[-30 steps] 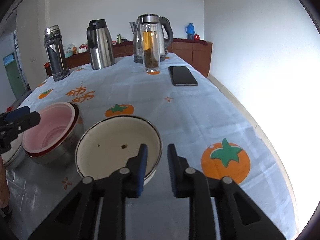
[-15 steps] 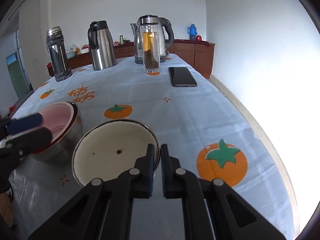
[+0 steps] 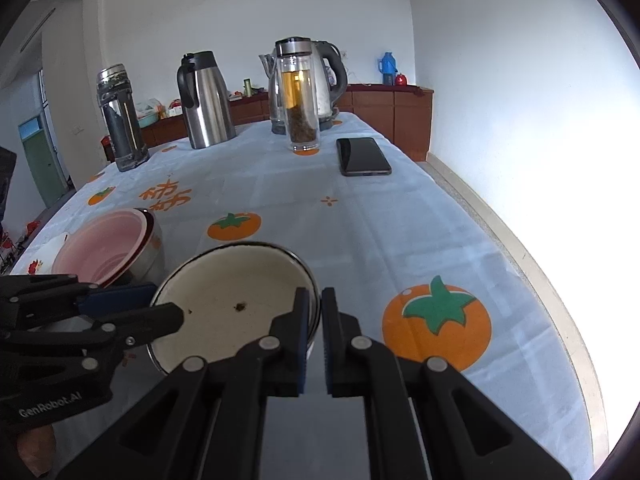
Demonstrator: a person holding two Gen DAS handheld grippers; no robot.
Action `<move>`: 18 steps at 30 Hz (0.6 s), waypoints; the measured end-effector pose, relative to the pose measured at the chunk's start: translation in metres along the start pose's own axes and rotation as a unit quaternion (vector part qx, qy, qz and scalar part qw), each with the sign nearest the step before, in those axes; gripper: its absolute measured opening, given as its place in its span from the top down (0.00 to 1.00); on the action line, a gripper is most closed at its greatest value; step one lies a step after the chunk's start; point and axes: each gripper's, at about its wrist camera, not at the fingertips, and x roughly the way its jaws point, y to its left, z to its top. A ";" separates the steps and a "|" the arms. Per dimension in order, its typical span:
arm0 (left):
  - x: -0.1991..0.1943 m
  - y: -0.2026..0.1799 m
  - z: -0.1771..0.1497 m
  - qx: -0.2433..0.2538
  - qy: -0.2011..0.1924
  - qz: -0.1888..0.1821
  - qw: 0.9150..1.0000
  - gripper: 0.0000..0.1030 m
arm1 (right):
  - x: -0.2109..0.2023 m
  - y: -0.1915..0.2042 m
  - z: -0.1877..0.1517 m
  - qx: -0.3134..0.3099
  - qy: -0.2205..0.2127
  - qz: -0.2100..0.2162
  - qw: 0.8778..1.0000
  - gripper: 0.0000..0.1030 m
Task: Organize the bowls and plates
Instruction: 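Lift the white enamel bowl with the right gripper over the pink bowl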
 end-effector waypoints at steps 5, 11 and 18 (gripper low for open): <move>0.001 0.003 0.002 -0.003 -0.006 0.012 1.000 0.82 | -0.003 -0.002 0.000 0.008 -0.004 0.009 1.000 0.93; -0.002 0.005 -0.001 -0.002 -0.016 0.018 1.000 0.84 | -0.004 0.001 0.000 0.008 -0.005 0.009 1.000 0.93; -0.006 0.007 -0.002 -0.007 -0.024 0.010 1.000 0.90 | 0.001 0.001 0.001 0.015 0.010 0.009 1.000 0.94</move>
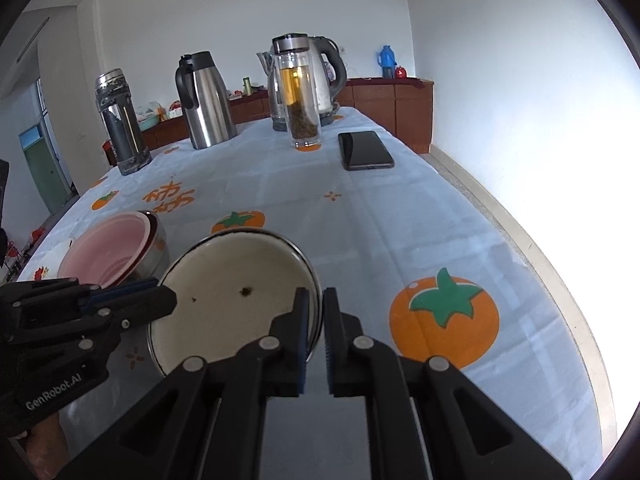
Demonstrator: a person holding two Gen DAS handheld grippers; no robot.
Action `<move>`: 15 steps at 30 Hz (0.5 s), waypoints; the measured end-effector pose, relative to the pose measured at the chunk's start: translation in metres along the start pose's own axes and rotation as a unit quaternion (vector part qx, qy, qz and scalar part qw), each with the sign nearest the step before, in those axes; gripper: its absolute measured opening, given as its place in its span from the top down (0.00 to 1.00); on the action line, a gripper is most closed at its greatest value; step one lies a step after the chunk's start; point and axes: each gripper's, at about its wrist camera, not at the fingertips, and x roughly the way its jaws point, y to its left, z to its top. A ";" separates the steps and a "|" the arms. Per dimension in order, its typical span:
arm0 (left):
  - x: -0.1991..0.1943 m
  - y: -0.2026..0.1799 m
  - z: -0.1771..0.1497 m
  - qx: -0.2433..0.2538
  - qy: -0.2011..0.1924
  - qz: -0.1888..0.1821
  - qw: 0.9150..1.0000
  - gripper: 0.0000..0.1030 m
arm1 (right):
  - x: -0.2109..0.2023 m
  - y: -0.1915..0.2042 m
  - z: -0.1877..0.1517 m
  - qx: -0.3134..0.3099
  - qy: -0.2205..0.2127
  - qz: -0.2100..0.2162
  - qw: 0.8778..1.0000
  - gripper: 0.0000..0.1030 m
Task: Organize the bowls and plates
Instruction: 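Lift the white enamel bowl with the right gripper over the pink bowl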
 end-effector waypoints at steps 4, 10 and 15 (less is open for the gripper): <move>-0.008 0.006 0.002 -0.016 0.001 -0.017 1.000 0.90 | -0.007 0.001 0.005 0.005 0.001 0.009 1.000 0.93; -0.030 0.014 0.007 -0.030 -0.018 -0.039 0.999 0.91 | -0.024 0.009 0.015 -0.001 -0.002 0.019 1.000 0.93; -0.053 0.035 0.012 -0.058 -0.041 -0.062 0.996 0.93 | -0.037 0.026 0.022 -0.014 -0.007 0.033 0.999 0.93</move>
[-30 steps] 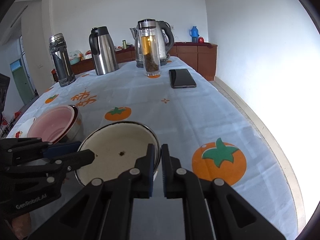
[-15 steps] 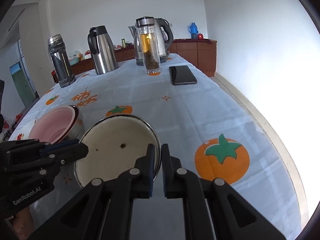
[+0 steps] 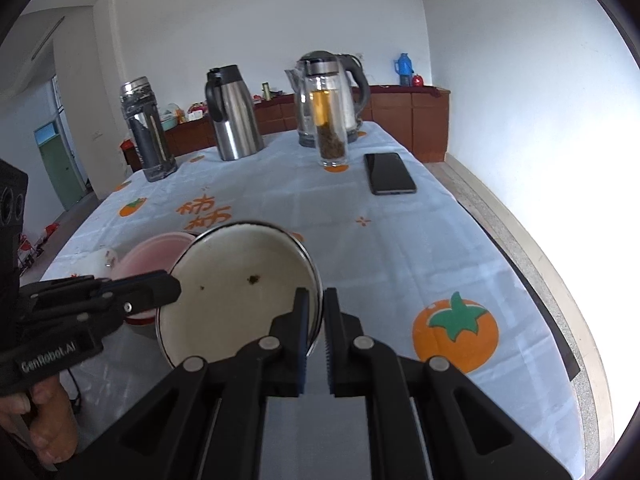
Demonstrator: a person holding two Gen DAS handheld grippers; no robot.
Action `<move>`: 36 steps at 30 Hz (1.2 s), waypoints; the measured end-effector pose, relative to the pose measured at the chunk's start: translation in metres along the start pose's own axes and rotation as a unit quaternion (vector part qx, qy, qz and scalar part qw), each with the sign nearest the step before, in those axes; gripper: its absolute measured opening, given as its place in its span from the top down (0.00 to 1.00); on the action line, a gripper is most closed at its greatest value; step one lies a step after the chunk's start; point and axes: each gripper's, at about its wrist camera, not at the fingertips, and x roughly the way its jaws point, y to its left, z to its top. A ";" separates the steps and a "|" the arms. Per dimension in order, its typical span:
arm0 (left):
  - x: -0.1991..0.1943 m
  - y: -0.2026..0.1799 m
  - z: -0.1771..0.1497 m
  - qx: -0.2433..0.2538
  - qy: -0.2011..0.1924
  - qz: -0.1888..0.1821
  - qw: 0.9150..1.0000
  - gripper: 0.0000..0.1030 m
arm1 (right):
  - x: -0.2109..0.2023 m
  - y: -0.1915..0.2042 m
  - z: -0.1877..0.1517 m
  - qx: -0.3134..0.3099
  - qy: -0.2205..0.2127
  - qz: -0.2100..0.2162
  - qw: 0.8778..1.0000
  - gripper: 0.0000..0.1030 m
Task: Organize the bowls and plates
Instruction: 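Lift the white enamel bowl with the right gripper over the pink bowl, then lower the white enamel bowl into the pink bowl with the right gripper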
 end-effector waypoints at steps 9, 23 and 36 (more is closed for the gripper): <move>-0.030 0.053 0.008 -0.062 -0.030 -0.003 0.998 0.95 | -0.007 0.054 0.012 -0.051 -0.011 0.047 0.998 0.89; -0.047 0.107 0.005 -0.130 -0.042 -0.003 0.991 0.95 | 0.019 0.096 0.028 -0.070 0.008 0.073 0.995 0.89; -0.054 0.116 0.005 -0.137 -0.065 0.014 0.988 0.95 | 0.038 0.101 0.032 -0.055 0.026 0.091 0.994 0.89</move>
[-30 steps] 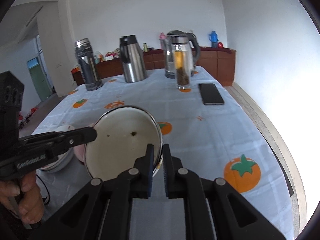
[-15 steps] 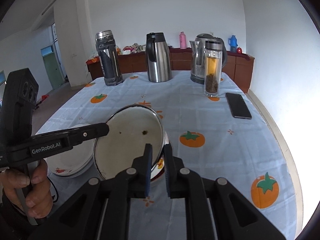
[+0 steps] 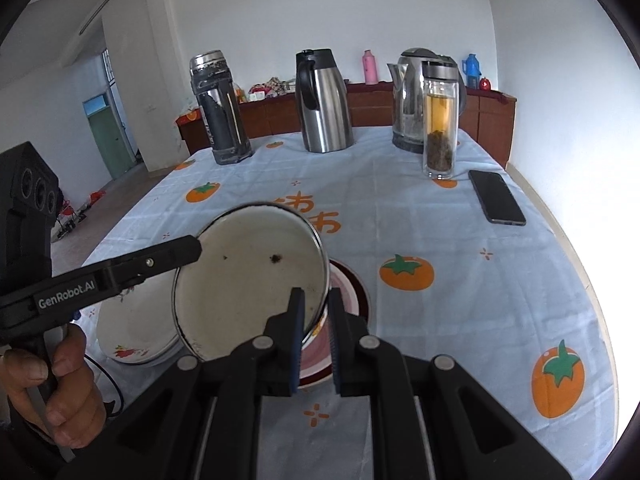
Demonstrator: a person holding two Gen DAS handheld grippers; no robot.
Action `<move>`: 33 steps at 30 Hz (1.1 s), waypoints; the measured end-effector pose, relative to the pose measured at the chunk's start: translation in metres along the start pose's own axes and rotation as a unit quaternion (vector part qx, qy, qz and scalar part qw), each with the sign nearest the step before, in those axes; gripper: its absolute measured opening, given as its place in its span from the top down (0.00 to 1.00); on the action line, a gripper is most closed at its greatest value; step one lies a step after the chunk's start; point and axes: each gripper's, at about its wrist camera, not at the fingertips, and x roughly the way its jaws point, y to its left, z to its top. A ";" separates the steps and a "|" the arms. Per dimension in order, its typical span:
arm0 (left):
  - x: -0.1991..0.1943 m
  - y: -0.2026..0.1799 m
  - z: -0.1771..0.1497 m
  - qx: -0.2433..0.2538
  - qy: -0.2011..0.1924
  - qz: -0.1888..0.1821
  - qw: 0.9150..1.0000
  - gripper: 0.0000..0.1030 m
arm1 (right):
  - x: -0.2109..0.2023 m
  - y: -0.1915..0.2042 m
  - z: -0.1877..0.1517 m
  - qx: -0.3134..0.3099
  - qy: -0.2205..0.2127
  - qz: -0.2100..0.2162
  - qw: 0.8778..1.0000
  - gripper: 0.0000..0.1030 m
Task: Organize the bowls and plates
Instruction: 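Lower the white enamel bowl into the pink bowl with the right gripper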
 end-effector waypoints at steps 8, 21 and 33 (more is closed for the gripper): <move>0.004 0.006 -0.001 -0.007 0.007 0.007 1.000 0.95 | 0.004 0.002 0.004 -0.001 -0.001 0.000 1.000 0.89; 0.008 0.004 -0.003 -0.002 0.017 0.004 1.000 0.95 | 0.010 -0.006 0.005 0.026 -0.008 0.003 1.000 0.89; 0.012 0.008 -0.003 -0.014 0.030 -0.006 0.999 0.95 | 0.020 -0.010 0.006 0.040 -0.005 -0.004 0.999 0.88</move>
